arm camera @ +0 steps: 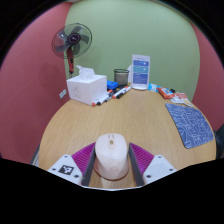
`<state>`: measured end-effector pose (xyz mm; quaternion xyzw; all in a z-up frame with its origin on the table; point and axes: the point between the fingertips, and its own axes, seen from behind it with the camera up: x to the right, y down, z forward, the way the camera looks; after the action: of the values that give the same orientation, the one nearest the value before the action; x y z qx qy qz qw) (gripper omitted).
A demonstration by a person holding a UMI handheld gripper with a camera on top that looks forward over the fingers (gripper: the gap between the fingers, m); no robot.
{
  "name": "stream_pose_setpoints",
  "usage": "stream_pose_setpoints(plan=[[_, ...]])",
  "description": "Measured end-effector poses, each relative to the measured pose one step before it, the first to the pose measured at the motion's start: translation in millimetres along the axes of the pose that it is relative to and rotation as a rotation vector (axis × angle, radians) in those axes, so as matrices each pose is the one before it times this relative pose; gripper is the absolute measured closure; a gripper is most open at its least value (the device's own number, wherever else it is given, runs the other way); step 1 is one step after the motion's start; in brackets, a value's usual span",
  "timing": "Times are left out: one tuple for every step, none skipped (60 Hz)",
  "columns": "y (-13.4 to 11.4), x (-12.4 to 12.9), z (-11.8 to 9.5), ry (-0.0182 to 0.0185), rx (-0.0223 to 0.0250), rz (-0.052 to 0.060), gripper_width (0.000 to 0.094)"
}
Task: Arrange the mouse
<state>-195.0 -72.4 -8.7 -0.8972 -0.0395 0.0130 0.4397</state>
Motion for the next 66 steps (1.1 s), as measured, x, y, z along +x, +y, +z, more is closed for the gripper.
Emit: stream_pose_setpoints(plan=[[-1.37, -2.16, 1.26, -0.00365, 0.00318, -0.0084, 0.034], [-1.04, 0.2, 1.34, -0.00012, 0.00419, -0.0101, 0.0405], [-0.91, 0.37, 0.94, 0.00162, 0.00428, -0.0063, 0.0406], [-0.05, -0.2, -0.29, 0.00142, 0.0002, -0.0026, 0.041], [-0.15, 0.02, 0.63, 0.00043, -0.00032, 0.001, 0.0421], [-0.37, -0.29, 0.5, 0.00031, -0.00032, 0.0028, 0.0433], [-0.4, 0.15, 0.1, 0.00022, -0.00034, 0.003, 0.0448], [-0.17, -0.03, 0.12, 0.00036, -0.00232, 0.0022, 0.0463], [-0.17, -0.01, -0.1, 0.00035, -0.00267, 0.0017, 0.0476], [0.17, 0.09, 0.08, 0.00097, -0.00361, 0.0003, 0.0481], [-0.3, -0.17, 0.09, 0.00081, -0.00346, -0.0026, 0.0499], [-0.53, 0.56, 1.13, -0.00013, -0.00304, -0.0033, 0.0506], [-0.45, -0.17, -0.34, 0.00037, -0.00221, -0.0016, 0.0515], [-0.31, -0.53, -0.04, -0.00132, -0.00398, 0.0001, 0.0523], [-0.14, -0.88, -0.35, -0.00363, -0.00468, 0.0018, 0.0523], [-0.72, -1.3, -0.33, -0.00586, -0.00362, 0.0026, 0.053], [-1.4, -1.29, -0.64, -0.00613, -0.00178, 0.0035, 0.053], [-2.29, -1.52, -1.03, -0.00816, -0.00035, 0.0018, 0.0538], [-3.0, -0.74, -1.96, -0.00956, 0.00188, 0.0001, 0.0538], [-4.54, -0.76, -1.96, -0.00573, 0.00587, 0.0016, 0.0539], [-6.38, -0.07, -2.12, -0.00249, 0.01016, 0.0022, 0.0539], [-7.29, -0.12, -2.8, -0.00319, 0.01229, 0.0004, 0.0539], [-7.85, -0.76, -2.76, -0.00781, 0.0116, -0.0022, 0.054], [-8.71, -0.64, -3.03, -0.00954, 0.01198, -0.0021, 0.0539], [-10.55, -0.61, -3.82, -0.00661, 0.01614, 0.0028, 0.0538], [-12.1, 1.95, -4.37, -0.00444, 0.02269, 0.007, 0.0538], [-12.2, 1.14, -3.65, -0.00723, 0.01967, 0.005, 0.0539], [-12.23, 0.1, -3.71, -0.01295, 0.01692, 0.0034, 0.0537], [-12.98, 0.92, -3.69, -0.01266, 0.01795, 0.0035, 0.0538], [-14.16, 2.41, -4.07, -0.00727, 0.02275, 0.0061, 0.0537], [-15.74, 4.21, -3.55, -0.00287, 0.02748, 0.0074, 0.0537], [-16.59, 4.05, -1.85, -0.00296, 0.02676, 0.0057, 0.0538], [-14.76, 4.66, -3.17, -0.00684, 0.0225, 0.0014, 0.0537], [-14.05, 6.53, -3.67, -0.00685, 0.02122, 0.0027, 0.0537], [-14.52, 7.79, -3.18, -0.00134, 0.02264, 0.0038, 0.0536], [-14.58, 9.4, -2.72, 0.0027, 0.02323, 0.0058, 0.0538], [-13.82, 10.2, -1.88, 0.00284, 0.02254, 0.0059, 0.0539], [-13.24, 10.88, -1.27, 0.00231, 0.01998, 0.0059, 0.0539], [-11.26, 11.78, -0.18, 0.00302, 0.01601, 0.0056, 0.054], [-9.58, 12.3, 0.23, 0.00484, 0.0114, 0.0059, 0.0539], [-8.11, 13.21, 0.24, 0.00701, 0.00879, 0.0063, 0.0541], [-6.73, 14.14, 1.15, 0.00709, 0.00648, 0.0064, 0.0541], [-4.63, 13.79, 1.56, 0.0059, 0.00295, 0.0049, 0.0538], [0.23, 11.94, 2.36, 0.01027, 0.00731, -0.0046, 0.0541], [-2.82, 16.48, 3.37, 0.01022, -0.00028, 0.0028, 0.054], [-4.95, 17.62, 3.18, 0.00927, -0.00659, 0.0028, 0.0541], [0.44, 16.44, 3.38, 0.01239, -0.00582, -0.0059, 0.0542], [3.03, 16.48, 3.61, 0.01391, -0.01011, -0.0092, 0.054], [4.86, 16.52, 3.93, 0.01562, -0.01304, -0.0093, 0.0541], [6.1, 16.94, 3.95, 0.01726, -0.01484, -0.0066, 0.0542], [7.63, 16.13, 4.47, 0.01614, -0.01654, -0.0031, 0.0543], [8.45, 14.49, 4.37, 0.0122, -0.01868, -0.0002, 0.0542], [17.35, 14.82, 3.76, 0.01184, -0.01092, -0.0017, 0.0541], [6.61, 12.22, 6.33, 0.00981, -0.027, 0.0071, 0.0542], [10.15, 12.37, 5.08, 0.009, -0.02278, 0.0043, 0.0542], [10.76, 11.25, 6.09, 0.00966, -0.02333, 0.004, 0.0543], [11.31, 10.63, 5.67, 0.00828, -0.02377, 0.0028, 0.0542], [11.35, 9.17, 5.54, 0.00618, -0.024, 0.0013, 0.0542], [11.37, 8.47, 5.91, 0.00573, -0.02223, -0.0006, 0.0543], [10.18, 8.06, 5.16, 0.00561, -0.01841, -0.0012, 0.0541], [9.44, 7.03, 4.97, 0.0049, -0.0167, -0.0015, 0.054], [9.54, 5.98, 4.91, 0.00353, -0.01682, -0.0021, 0.0541], [12.28, 6.34, 5.54, 0.00055, -0.00913, -0.004, 0.054], [7.49, 4.33, 4.5, 0.00184, -0.01329, -0.0017, 0.0536], [6.51, 4.2, 4.16, 0.00252, -0.011, -0.0021, 0.0533], [6.31, 3.73, 3.48, 0.00303, -0.00926, -0.0016, 0.0527]])
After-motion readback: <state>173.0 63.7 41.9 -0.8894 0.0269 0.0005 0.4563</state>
